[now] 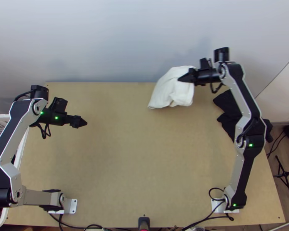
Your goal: Fold the t-shirt
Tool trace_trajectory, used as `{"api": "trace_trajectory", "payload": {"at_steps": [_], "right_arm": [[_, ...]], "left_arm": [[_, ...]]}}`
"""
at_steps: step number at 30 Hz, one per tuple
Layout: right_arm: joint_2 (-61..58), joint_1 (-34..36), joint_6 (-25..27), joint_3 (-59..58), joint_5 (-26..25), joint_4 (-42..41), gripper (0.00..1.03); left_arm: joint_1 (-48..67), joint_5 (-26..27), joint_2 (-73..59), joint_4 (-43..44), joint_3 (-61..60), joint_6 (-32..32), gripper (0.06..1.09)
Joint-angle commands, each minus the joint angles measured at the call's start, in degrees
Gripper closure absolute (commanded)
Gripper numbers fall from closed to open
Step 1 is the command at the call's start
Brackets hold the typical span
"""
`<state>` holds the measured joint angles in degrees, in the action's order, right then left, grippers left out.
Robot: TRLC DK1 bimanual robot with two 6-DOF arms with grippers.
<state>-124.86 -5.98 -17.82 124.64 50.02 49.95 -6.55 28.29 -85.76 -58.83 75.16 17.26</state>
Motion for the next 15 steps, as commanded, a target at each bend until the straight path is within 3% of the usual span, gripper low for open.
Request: {"api": "trace_trajectory", "payload": {"at_steps": [1, 15], "right_arm": [[1.46, 7.74, -0.98, -0.80, -0.01, 0.50, 1.00], [5.33, 23.56, 1.74, -8.45, 0.08, 1.81, 1.00]], "left_arm": [[-0.05, 0.09, -0.64, -0.23, -0.36, 1.38, 0.11], [-1.01, 0.09, -1.61, -0.41, -2.21, 5.16, 0.11]]}}
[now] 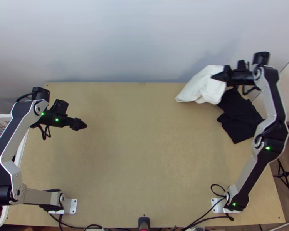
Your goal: Fold the t-shirt
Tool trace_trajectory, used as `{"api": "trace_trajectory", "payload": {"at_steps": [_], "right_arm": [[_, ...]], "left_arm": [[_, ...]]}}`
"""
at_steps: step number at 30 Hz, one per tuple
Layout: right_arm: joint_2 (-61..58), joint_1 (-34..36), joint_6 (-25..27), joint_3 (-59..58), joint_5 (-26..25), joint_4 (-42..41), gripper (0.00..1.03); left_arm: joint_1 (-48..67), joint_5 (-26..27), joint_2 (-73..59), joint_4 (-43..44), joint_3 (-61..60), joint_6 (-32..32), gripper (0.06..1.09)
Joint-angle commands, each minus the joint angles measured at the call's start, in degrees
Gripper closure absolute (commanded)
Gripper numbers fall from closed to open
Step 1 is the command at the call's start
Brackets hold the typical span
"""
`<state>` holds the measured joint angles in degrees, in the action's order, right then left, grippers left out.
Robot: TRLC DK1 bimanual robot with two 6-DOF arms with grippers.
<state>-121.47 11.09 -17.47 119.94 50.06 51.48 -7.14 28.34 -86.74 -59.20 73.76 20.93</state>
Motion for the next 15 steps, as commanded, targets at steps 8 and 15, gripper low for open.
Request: {"api": "trace_trajectory", "payload": {"at_steps": [8, 15], "right_arm": [[4.31, 12.99, 2.27, -6.56, 0.03, -0.86, 1.00], [6.95, 18.35, 2.80, -10.08, 0.03, -2.00, 1.00]], "left_arm": [[-0.60, -0.04, -1.59, -0.04, -1.51, 3.07, 0.11], [-1.65, 0.05, -1.59, -0.04, -3.27, 4.82, 0.11]]}}
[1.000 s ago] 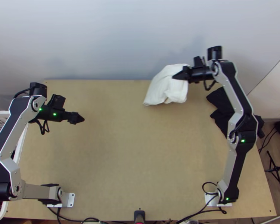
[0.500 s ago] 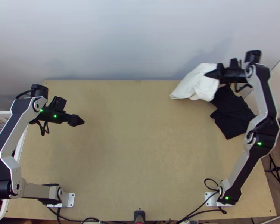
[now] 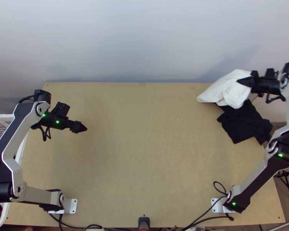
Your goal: Fold the t-shirt
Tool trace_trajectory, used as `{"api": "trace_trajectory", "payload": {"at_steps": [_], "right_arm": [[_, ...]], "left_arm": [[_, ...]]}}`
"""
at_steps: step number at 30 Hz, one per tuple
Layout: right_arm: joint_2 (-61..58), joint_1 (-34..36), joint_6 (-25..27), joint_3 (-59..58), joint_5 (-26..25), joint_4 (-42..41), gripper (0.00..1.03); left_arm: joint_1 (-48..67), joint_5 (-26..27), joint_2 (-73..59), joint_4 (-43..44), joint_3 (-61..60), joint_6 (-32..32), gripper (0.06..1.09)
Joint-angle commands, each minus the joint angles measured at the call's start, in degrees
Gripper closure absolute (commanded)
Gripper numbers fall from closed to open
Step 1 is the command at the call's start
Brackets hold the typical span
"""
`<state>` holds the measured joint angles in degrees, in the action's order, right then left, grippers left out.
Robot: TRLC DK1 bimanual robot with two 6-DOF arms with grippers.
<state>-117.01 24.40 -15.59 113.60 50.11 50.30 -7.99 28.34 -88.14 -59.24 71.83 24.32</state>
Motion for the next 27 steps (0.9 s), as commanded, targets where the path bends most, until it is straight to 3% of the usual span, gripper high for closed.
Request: {"api": "trace_trajectory", "payload": {"at_steps": [1, 12, 19, 23, 27], "right_arm": [[3.46, 5.92, 1.27, -5.32, -0.01, -1.52, 1.00], [10.66, 15.24, 2.41, -28.70, 2.19, -15.32, 1.00], [10.40, 19.81, 9.53, -41.97, 2.19, -21.74, 1.00], [6.97, 21.92, 13.05, -43.46, 2.10, -24.38, 1.00], [4.16, 22.53, 12.96, -41.00, 2.01, -28.68, 1.00]], "left_arm": [[-1.06, 0.05, -0.19, 0.00, -1.52, 1.70, 0.11], [-3.00, 0.05, -0.90, 0.09, -2.58, 3.90, 0.11], [-3.17, 0.05, -1.77, 0.36, -3.54, 4.16, 0.11], [-3.17, 0.05, -1.86, 0.53, -3.89, 4.07, 0.10], [-3.00, 0.05, -1.77, 0.62, -3.89, 3.72, 0.10]]}}
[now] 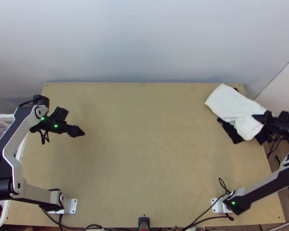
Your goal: Fold the t-shirt
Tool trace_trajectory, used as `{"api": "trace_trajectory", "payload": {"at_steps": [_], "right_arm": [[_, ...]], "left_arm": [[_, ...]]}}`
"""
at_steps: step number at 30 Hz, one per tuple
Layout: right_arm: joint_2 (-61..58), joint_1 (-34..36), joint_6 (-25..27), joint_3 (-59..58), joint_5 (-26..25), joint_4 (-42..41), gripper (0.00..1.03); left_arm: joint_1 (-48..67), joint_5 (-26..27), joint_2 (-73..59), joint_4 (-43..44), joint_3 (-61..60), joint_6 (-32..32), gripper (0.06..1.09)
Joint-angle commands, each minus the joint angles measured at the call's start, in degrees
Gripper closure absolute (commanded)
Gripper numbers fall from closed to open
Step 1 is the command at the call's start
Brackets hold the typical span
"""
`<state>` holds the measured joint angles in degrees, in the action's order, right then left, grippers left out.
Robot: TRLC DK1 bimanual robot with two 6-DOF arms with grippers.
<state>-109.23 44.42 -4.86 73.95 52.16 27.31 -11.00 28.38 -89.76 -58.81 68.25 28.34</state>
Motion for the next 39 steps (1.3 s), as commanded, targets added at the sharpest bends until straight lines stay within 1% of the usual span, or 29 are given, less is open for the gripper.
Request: {"api": "trace_trajectory", "payload": {"at_steps": [1, 4, 5, 8, 9, 11, 12, 13, 14, 16, 18, 21, 26, 28, 30, 32, 33, 36, 38, 39], "right_arm": [[-4.59, 2.51, 2.31, -0.12, -0.13, -5.78, 1.00], [-7.23, 1.81, 2.31, 3.57, -0.66, -6.04, 0.99], [-8.02, 1.54, 2.05, 4.71, -1.10, -6.04, 0.90], [-9.42, 0.93, 1.35, 7.43, -2.06, -5.34, 0.57], [-9.42, 0.84, 1.35, 8.31, -2.15, -4.28, 0.50], [-8.81, 0.84, 1.44, 9.81, -2.59, -2.70, 0.39], [-7.93, 0.58, 1.87, 10.16, -4.61, -2.53, 0.31], [-6.52, 0.22, 3.28, 10.16, -7.78, -2.35, 0.24], [-5.12, -0.22, 4.25, 10.25, -10.06, -2.35, 0.20], [-2.92, -0.39, 5.21, 10.33, -10.94, -1.38, 0.15], [-1.78, -0.39, 6.71, 10.42, -11.56, -0.59, 0.15], [-1.95, 1.89, 8.20, 10.86, -14.90, -0.59, 0.11], [-2.04, 5.94, 9.08, 12.27, -16.48, -0.50, 0.10], [-0.46, 6.29, 9.70, 12.71, -17.53, -0.50, 0.10], [1.39, 6.29, 9.96, 13.32, -19.64, -0.59, 0.10], [2.36, 6.11, 9.52, 14.38, -20.17, -0.50, 0.11], [2.71, 5.32, 8.82, 14.73, -20.08, -0.15, 0.16], [4.11, -0.92, 9.96, 13.32, -20.08, 0.55, 0.41], [4.29, -6.37, 11.81, 12.62, -20.08, 0.46, 0.59], [3.67, -8.74, 11.81, 12.71, -20.08, 0.20, 0.71]], "left_arm": [[0.19, 0.01, -0.16, 0.18, -0.31, -0.39, 0.11], [0.28, 0.01, -0.07, 0.18, -0.31, -0.74, 0.10], [0.37, 0.01, -0.07, 0.18, -0.31, -0.92, 0.10], [0.37, 0.01, 0.02, 0.18, -0.31, -1.44, 0.10], [0.37, 0.01, 0.11, 0.27, -0.40, -1.53, 0.10], [0.28, 0.01, 0.46, 0.36, -0.48, -1.97, 0.10], [0.19, 0.01, 0.63, 0.45, -0.57, -2.06, 0.10], [0.19, 0.01, 0.81, 0.45, -0.66, -2.06, 0.10], [0.19, 0.01, 0.99, 0.45, -0.84, -2.06, 0.10], [0.19, 0.01, 1.25, 0.45, -1.19, -2.06, 0.10], [0.19, 0.01, 1.16, 0.62, -1.63, -2.06, 0.10], [0.46, 0.01, 1.25, 1.24, -1.98, -2.85, 0.10], [0.55, 0.01, 1.95, 1.24, -2.59, -3.03, 0.10], [0.55, 0.01, 2.13, 1.33, -2.95, -3.11, 0.10], [0.63, 0.01, 2.39, 1.77, -3.39, -3.64, 0.10], [1.07, 0.01, 2.83, 2.12, -3.74, -4.34, 0.10], [1.42, 0.01, 3.27, 2.20, -3.91, -4.69, 0.10], [2.57, 0.01, 4.77, 3.08, -4.97, -6.28, 0.10], [2.83, 0.01, 5.91, 3.26, -5.41, -7.16, 0.10], [2.92, 0.01, 6.70, 3.26, -5.67, -7.68, 0.10]]}}
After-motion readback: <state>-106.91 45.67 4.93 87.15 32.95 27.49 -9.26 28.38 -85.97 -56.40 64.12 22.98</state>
